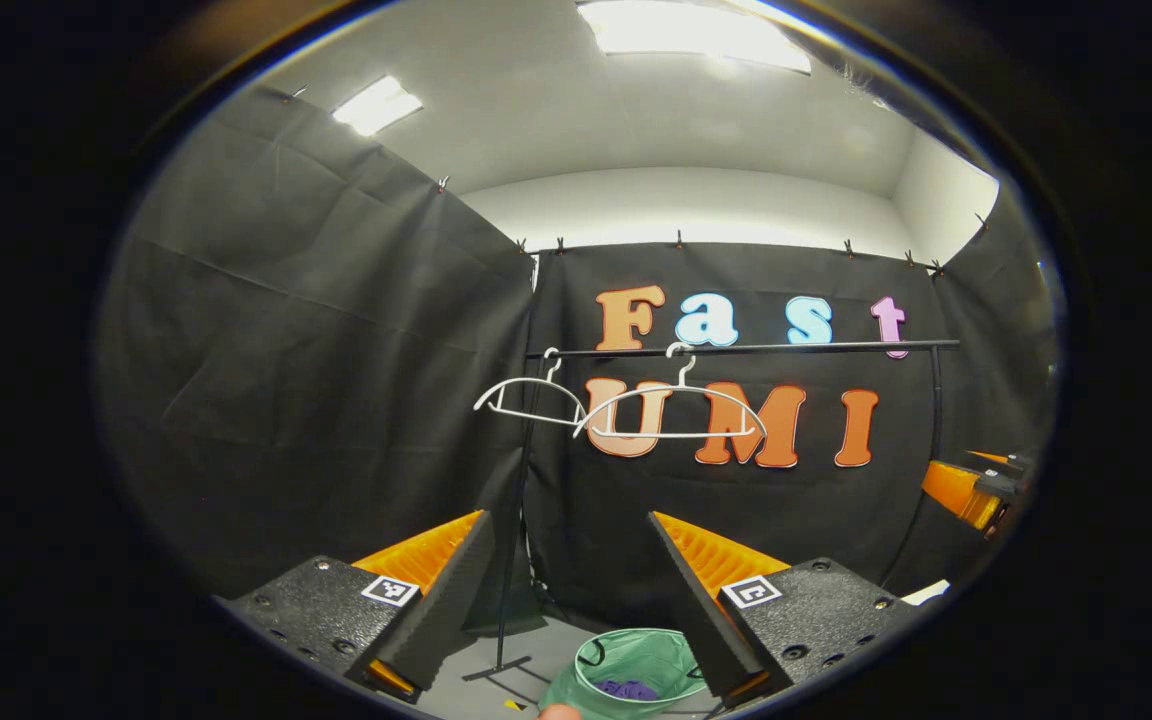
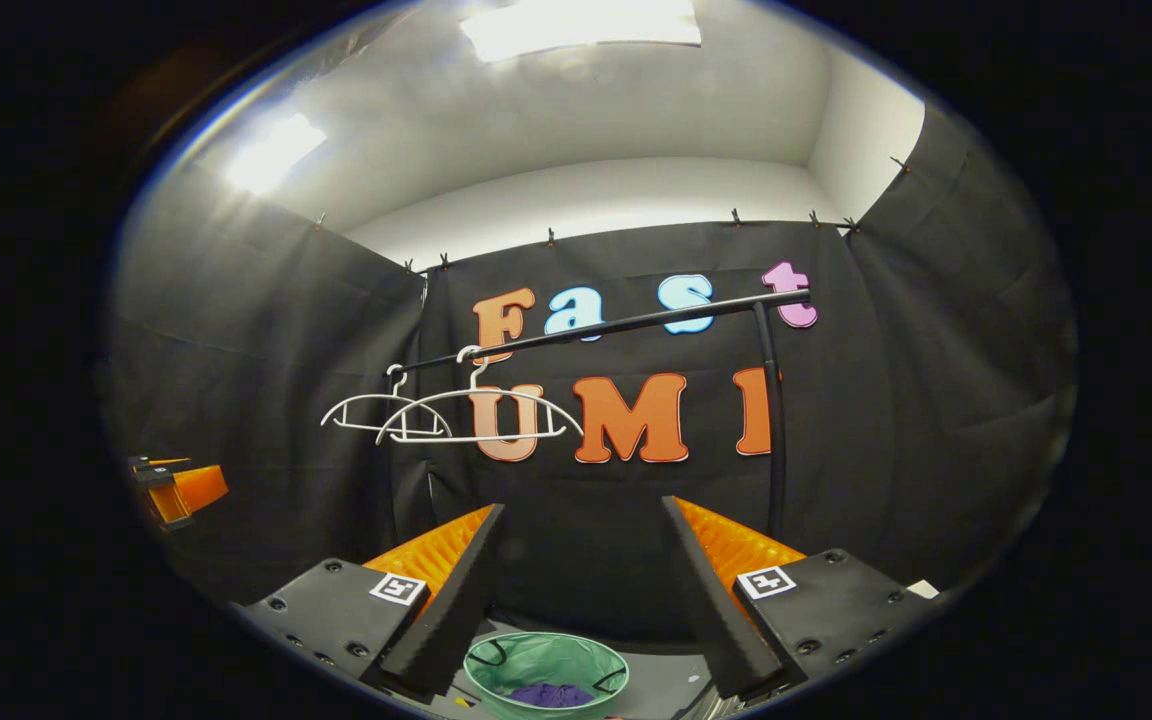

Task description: Grasp the clothes on the hanger with both hands and then place them into the laundry hamper below.

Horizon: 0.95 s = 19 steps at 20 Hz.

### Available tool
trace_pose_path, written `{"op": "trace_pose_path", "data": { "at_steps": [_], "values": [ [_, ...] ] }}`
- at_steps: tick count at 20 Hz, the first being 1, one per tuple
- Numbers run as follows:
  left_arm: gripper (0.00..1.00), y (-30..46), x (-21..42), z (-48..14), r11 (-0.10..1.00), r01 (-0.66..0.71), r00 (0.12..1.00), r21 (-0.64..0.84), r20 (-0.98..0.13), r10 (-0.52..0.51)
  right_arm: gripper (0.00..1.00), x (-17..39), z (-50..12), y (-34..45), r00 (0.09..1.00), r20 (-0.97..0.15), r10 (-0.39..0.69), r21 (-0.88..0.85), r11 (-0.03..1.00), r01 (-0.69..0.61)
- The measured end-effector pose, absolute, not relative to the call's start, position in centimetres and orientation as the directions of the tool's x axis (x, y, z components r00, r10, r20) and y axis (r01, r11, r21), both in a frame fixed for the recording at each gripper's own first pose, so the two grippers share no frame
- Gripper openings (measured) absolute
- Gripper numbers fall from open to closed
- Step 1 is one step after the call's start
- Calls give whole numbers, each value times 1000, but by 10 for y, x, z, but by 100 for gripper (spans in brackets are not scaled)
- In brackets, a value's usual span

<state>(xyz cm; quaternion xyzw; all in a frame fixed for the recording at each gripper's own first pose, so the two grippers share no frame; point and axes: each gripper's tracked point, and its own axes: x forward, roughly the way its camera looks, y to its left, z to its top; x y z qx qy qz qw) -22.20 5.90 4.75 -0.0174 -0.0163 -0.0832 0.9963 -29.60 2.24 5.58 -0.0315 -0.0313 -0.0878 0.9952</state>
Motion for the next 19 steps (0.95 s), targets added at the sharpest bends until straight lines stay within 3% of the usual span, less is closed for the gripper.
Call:
{"op": "trace_pose_path", "data": {
  "at_steps": [1,2,4,7,11,13,14,18,19],
  "values": [
    [92,60,-222,46,986,161,987,-31,28,-160,98,-296,55,21,982,62,-179,-59,981,182],
    [91,60,-224,46,985,168,986,-35,29,-167,93,-296,54,21,982,60,-180,-56,981,184],
    [95,58,-226,50,983,177,984,-45,37,-175,98,-297,54,21,981,62,-182,-42,982,184],
    [91,55,-226,48,982,181,983,-63,40,-178,97,-296,50,26,985,60,-162,-28,986,164],
    [95,49,-219,48,976,203,979,-81,39,-201,98,-292,49,28,986,55,-159,-43,986,161],
    [91,48,-213,48,975,206,978,-84,29,-205,98,-294,48,32,986,43,-160,-45,986,161],
    [92,47,-212,48,975,207,978,-86,24,-206,93,-297,48,34,986,37,-160,-43,986,162],
    [95,46,-211,54,976,201,980,-80,30,-199,100,-306,52,36,986,49,-159,-50,986,161],
    [95,46,-211,57,977,197,980,-81,37,-195,97,-307,52,39,988,46,-150,-44,987,152]
  ]
}}
